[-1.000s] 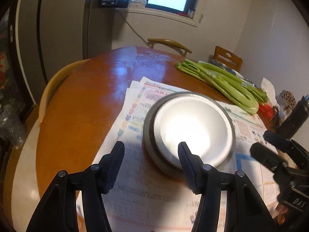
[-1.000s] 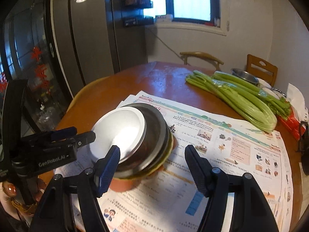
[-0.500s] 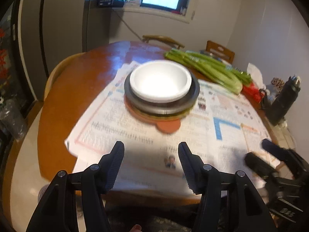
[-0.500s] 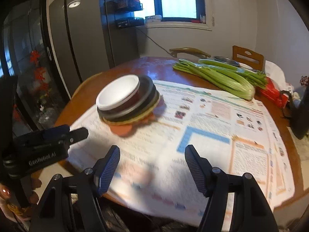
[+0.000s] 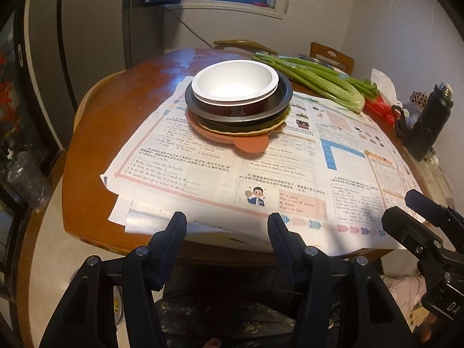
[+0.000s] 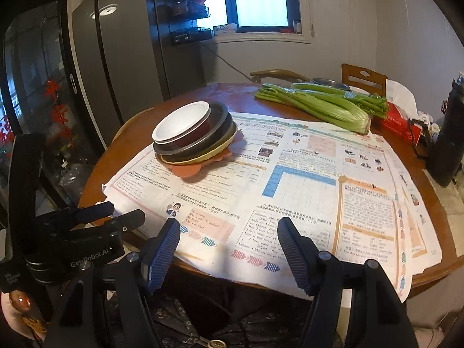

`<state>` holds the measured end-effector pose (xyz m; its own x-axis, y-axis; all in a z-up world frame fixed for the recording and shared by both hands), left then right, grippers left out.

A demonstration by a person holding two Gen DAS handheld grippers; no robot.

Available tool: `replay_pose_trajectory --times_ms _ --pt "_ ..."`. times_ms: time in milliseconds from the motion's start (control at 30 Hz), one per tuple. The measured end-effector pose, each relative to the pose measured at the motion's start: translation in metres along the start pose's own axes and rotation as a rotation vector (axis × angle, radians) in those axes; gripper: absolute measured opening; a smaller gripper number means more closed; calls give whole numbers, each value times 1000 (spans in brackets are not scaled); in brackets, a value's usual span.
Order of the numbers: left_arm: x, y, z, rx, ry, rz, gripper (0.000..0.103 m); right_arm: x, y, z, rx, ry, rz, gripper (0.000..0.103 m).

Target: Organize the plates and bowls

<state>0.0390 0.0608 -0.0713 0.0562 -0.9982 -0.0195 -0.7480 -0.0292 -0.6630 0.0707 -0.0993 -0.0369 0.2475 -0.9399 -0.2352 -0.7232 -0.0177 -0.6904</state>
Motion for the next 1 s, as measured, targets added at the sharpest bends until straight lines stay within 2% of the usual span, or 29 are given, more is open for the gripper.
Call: replay_pose_trajectory --times_ms 1000 --pt "9 1 -10 15 -3 36 60 -5 9 -6 -8 -2 -10 69"
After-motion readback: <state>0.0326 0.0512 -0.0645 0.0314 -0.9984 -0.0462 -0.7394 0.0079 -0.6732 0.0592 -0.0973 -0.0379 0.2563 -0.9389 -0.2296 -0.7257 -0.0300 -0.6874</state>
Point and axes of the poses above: each gripper's, at about its wrist camera, not at the fingertips, and z roughly the way its jaws point, x to its right, y to its underside, the point moved 9 cm from there along z, roughly the way its jaws point, and after that the axes turned 12 degrees about z, right-handed, at the moved point
